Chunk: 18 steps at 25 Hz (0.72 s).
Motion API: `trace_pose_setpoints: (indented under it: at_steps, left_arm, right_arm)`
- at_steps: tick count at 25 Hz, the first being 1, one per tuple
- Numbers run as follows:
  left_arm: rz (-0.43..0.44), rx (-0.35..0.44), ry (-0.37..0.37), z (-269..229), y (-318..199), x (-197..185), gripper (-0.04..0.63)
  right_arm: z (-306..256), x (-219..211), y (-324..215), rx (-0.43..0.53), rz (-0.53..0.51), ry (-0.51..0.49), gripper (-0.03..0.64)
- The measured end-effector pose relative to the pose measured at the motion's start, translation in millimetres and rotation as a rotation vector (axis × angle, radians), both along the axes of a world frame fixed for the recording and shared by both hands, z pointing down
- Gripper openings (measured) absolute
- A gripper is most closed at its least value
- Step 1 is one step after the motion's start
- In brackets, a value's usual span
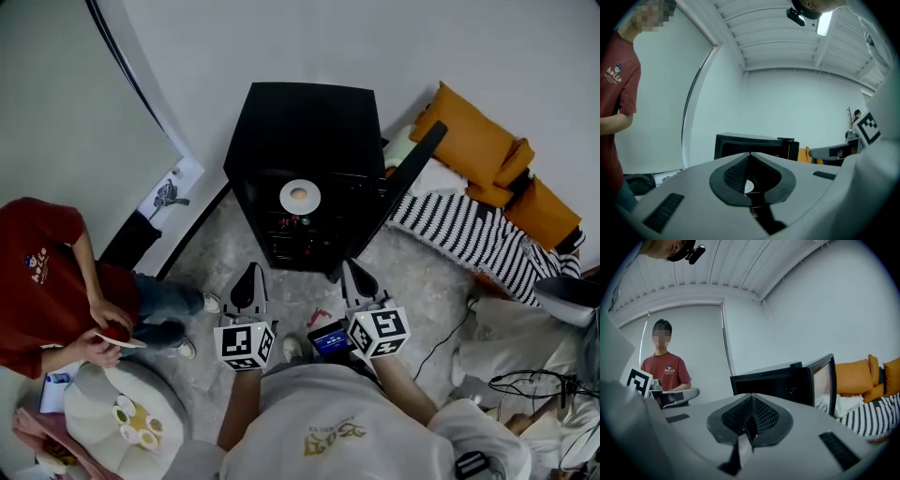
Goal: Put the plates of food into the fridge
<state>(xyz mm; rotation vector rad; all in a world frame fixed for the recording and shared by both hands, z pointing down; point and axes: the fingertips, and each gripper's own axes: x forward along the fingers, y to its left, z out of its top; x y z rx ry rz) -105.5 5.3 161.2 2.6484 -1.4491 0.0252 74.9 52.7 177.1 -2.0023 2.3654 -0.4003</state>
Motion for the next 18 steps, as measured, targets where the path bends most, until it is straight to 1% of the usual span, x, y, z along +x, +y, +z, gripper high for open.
trace_pose_setpoints:
  at_steps: [12, 18]
  left_arm:
    - [-0.020, -0.013, -0.005, 5, 4, -12, 0.008]
    - [-0.023, -0.015, -0.005, 7, 3, -10, 0.008]
  right_arm:
    - [4, 2, 9, -0.011, -0.006, -0.010, 0.009]
    - [6, 5, 8, -0.008, -0.013, -0.016, 0.009]
